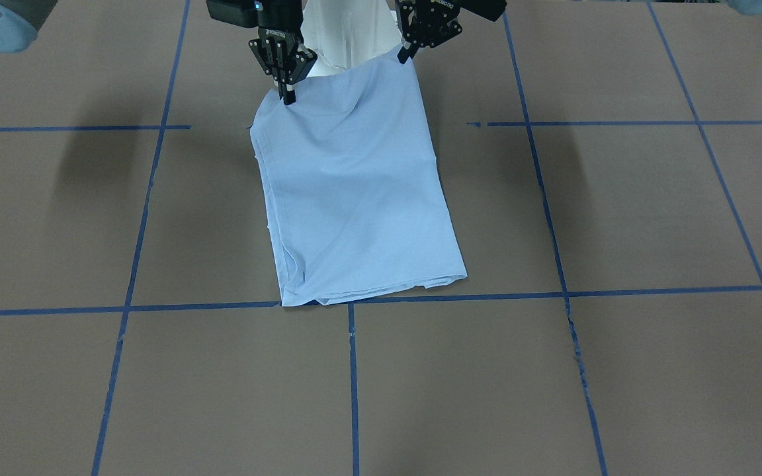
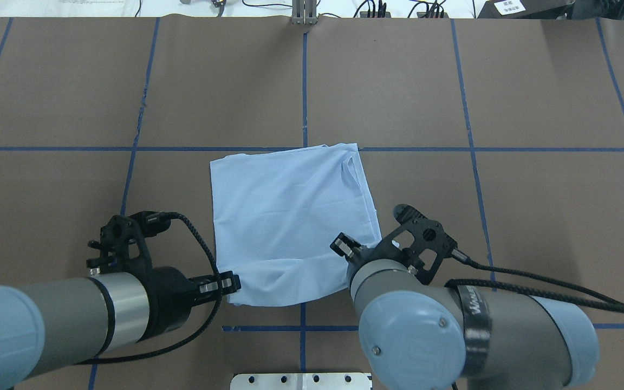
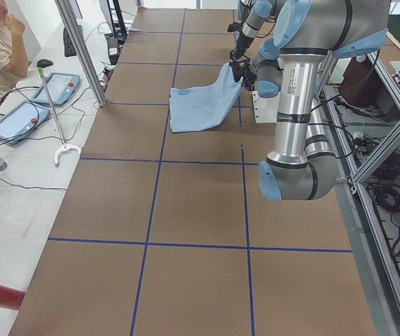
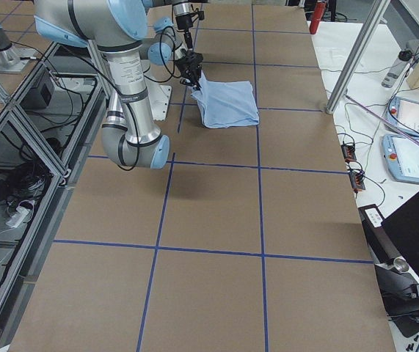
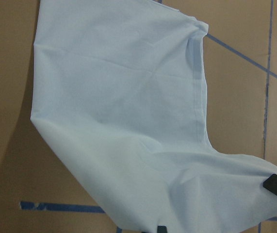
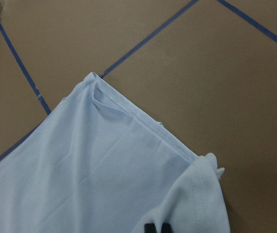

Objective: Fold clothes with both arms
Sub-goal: 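Grip the shirt's near corners with both grippers and lift them, then fold the near half of the shirt away from the robot with both grippers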

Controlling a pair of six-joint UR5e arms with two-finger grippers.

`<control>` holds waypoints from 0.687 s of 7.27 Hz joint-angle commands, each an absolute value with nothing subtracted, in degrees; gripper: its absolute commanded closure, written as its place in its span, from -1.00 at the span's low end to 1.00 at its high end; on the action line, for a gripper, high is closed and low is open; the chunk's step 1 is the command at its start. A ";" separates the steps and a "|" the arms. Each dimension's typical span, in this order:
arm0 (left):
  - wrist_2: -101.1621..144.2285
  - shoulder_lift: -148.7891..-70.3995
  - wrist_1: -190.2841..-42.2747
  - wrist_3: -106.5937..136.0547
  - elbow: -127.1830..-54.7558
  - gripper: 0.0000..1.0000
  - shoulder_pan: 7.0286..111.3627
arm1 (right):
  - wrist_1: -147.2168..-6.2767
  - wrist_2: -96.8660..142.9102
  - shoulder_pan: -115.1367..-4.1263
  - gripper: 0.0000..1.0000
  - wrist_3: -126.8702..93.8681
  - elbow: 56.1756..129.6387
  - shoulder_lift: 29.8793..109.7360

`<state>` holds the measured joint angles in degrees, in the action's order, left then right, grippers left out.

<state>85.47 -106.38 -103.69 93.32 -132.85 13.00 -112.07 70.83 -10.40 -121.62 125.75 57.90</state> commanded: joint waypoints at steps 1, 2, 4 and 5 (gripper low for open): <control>85.69 -111.25 -101.69 89.14 -125.55 1.00 18.87 | -99.92 71.97 -17.46 1.00 -115.96 114.33 56.78; 85.69 -112.92 -101.95 87.21 -121.68 1.00 21.85 | -94.71 73.03 -19.75 1.00 -114.71 108.78 56.26; 86.83 -115.04 -102.30 82.55 -113.86 1.00 27.05 | -92.11 73.12 -21.96 1.00 -113.12 98.22 49.96; 86.84 -117.40 -102.30 80.96 -108.95 1.00 28.98 | -91.94 73.21 -22.58 1.00 -112.68 95.48 48.27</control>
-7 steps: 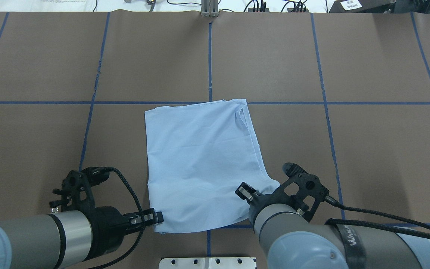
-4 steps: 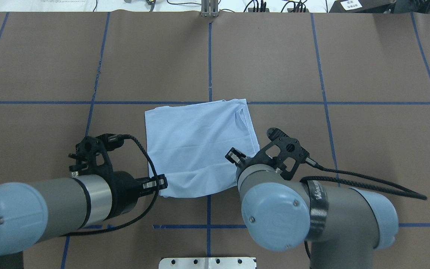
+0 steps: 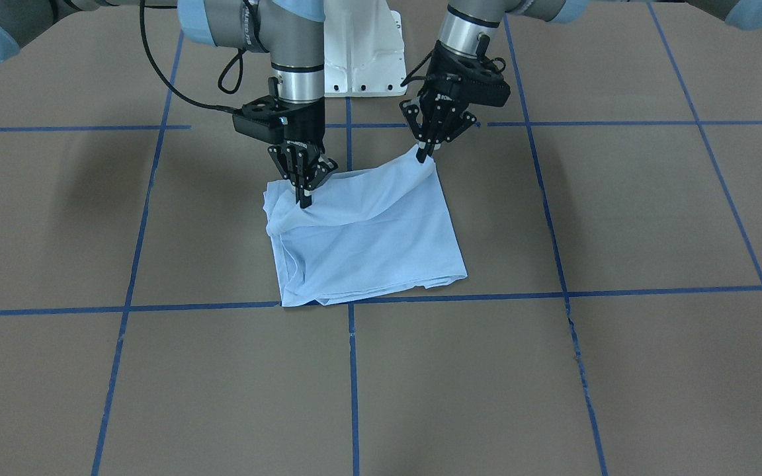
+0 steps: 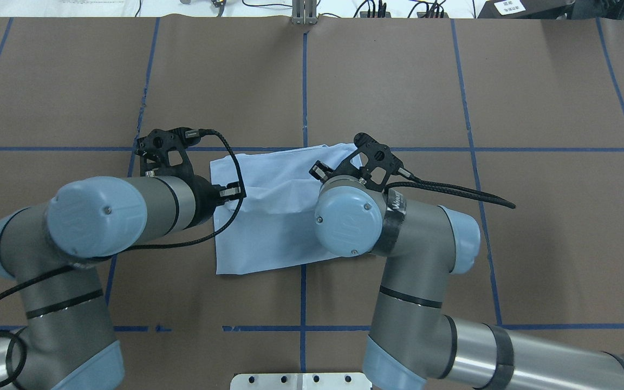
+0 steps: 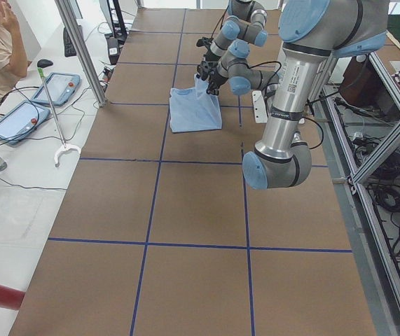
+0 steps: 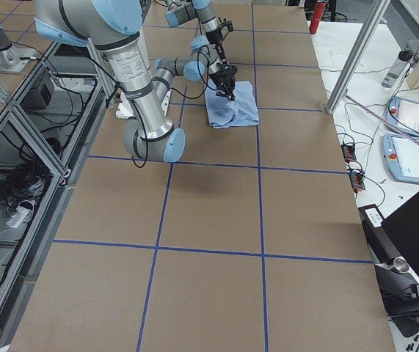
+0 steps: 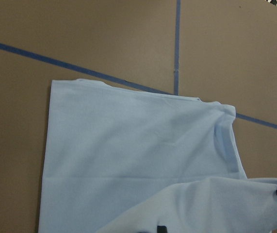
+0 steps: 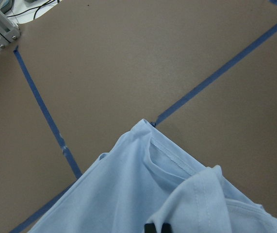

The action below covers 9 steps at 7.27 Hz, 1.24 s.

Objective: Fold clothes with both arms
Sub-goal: 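Fold the near half of the shirt away from the robot with both grippers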

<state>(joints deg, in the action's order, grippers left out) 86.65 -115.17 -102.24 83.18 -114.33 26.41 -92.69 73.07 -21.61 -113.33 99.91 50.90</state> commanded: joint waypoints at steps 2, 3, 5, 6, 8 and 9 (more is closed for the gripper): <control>86.75 -119.62 -110.78 80.77 -98.14 1.00 31.45 | -86.43 74.71 -24.60 1.00 -110.49 90.04 47.73; 86.75 -120.05 -113.09 78.51 -95.22 1.00 31.90 | -83.26 74.71 -25.31 1.00 -109.87 86.26 46.59; 86.66 -120.15 -113.55 77.87 -92.74 1.00 32.61 | -83.06 75.40 -25.92 1.00 -109.60 83.25 44.40; 86.66 -120.23 -113.55 77.87 -92.72 1.00 32.52 | -82.36 75.50 -26.19 1.00 -109.51 81.58 43.95; 86.75 -120.32 -113.55 77.87 -92.03 1.00 32.61 | -80.25 75.67 -26.98 1.00 -107.42 79.98 43.95; 86.84 -120.24 -113.64 77.70 -92.20 -0.09 32.61 | -80.33 76.46 -27.42 -0.98 -100.27 79.72 44.03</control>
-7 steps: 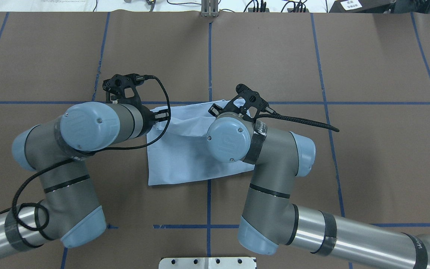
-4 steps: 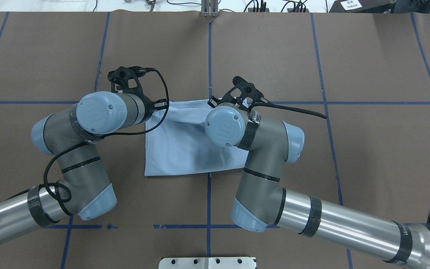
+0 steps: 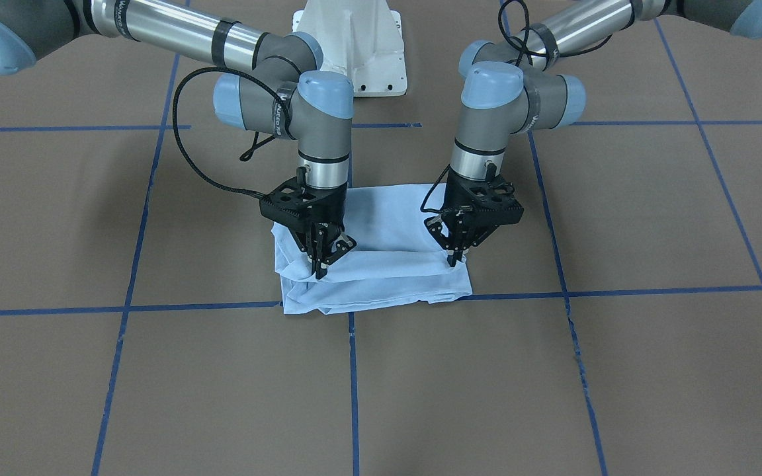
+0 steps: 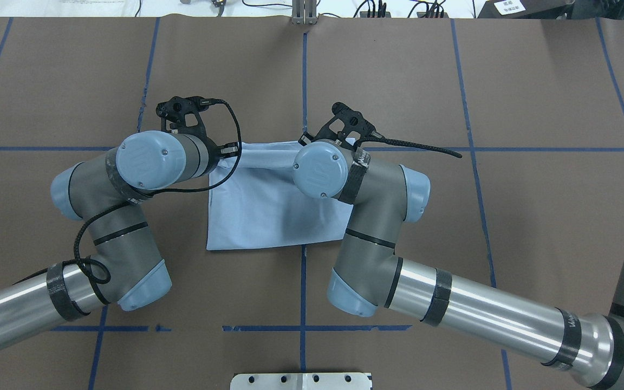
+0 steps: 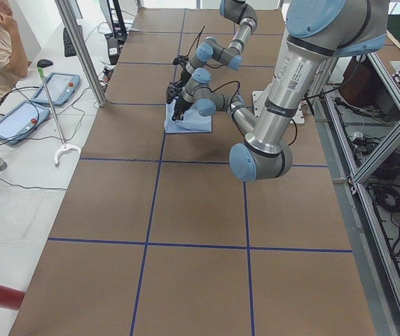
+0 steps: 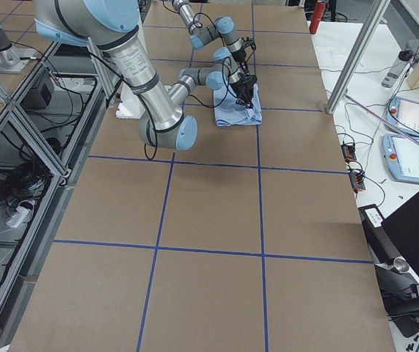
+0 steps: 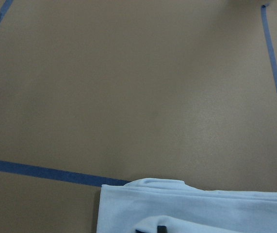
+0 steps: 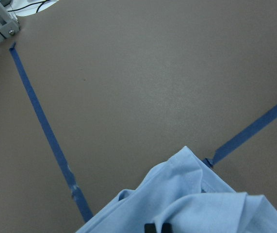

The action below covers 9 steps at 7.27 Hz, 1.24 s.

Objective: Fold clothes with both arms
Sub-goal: 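Lay the folded edge down and open both grippers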

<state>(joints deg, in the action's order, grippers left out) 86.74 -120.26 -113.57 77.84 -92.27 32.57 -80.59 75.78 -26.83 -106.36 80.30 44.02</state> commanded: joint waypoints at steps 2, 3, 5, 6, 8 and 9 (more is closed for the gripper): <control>88.58 -119.45 -115.38 71.75 -94.38 -1.00 32.87 | -80.24 79.16 -28.39 -1.00 -91.54 80.24 42.81; 90.42 -119.18 -116.79 70.85 -94.39 -1.00 33.05 | -80.24 80.15 -28.21 -1.00 -87.75 81.03 43.06; 90.44 -119.09 -117.25 70.93 -94.39 -1.00 33.05 | -80.33 78.94 -24.98 -1.00 -82.73 81.73 44.29; 90.44 -119.00 -117.25 70.93 -94.31 -1.00 33.05 | -80.33 77.71 -23.13 -1.00 -79.14 81.56 45.17; 90.44 -119.00 -117.25 71.10 -94.39 -1.00 33.05 | -80.42 76.30 -21.98 -1.00 -75.50 80.60 44.92; 90.44 -119.00 -117.25 71.10 -94.39 -1.00 33.05 | -80.42 76.29 -22.06 -1.00 -73.41 80.33 44.74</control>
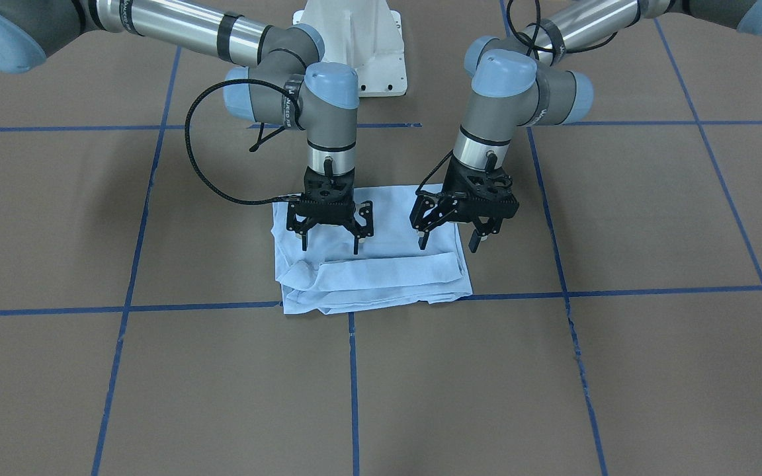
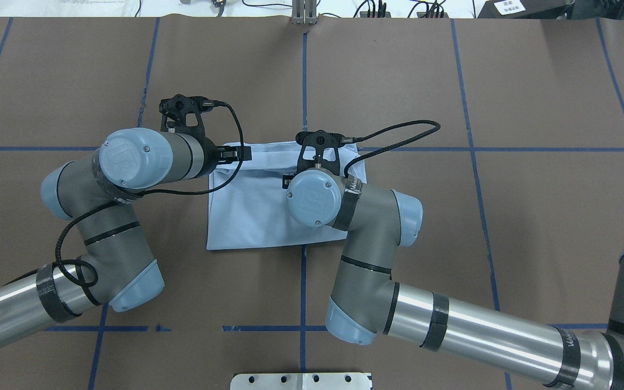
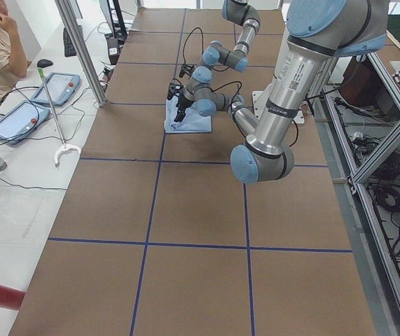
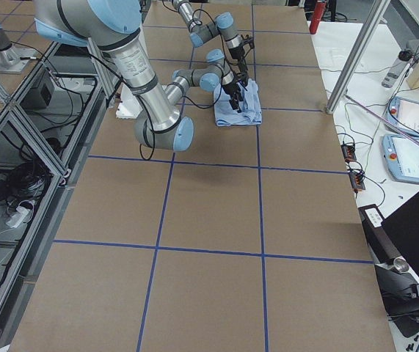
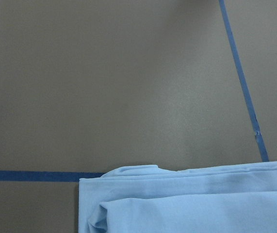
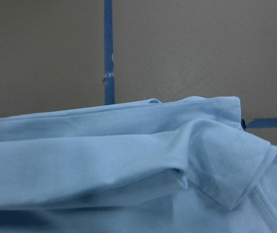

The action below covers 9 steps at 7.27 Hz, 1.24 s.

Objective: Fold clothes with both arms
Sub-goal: 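Lay the folded edge down and open both grippers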

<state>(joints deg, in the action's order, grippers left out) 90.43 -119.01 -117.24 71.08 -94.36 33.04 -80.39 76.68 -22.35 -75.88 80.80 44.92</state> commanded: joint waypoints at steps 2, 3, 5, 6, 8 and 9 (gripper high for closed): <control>90.44 -118.92 -117.25 71.10 -94.39 -1.00 33.05 | -80.51 76.03 -23.72 -1.00 -72.95 79.37 44.65; 90.44 -118.92 -117.25 71.10 -94.39 -1.00 33.05 | -80.42 76.03 -25.82 -1.00 -70.43 78.15 44.30; 90.44 -119.00 -117.25 71.10 -94.48 -1.00 33.05 | -80.25 76.02 -30.56 -1.00 -68.57 71.49 41.85; 90.53 -118.92 -117.25 71.10 -94.48 -1.00 33.05 | -79.55 76.11 -33.28 -1.00 -65.60 68.15 40.70; 90.53 -118.92 -117.33 71.10 -94.48 -1.00 33.05 | -72.36 80.12 -38.91 -1.00 -60.49 63.99 40.17; 90.53 -119.00 -117.33 71.10 -94.48 -1.00 32.96 | -71.90 85.46 -40.41 -1.00 -60.56 64.16 38.60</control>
<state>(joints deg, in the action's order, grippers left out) 90.52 -118.94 -117.30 71.10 -94.48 33.03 -73.79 80.12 -37.79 -61.75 64.92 39.98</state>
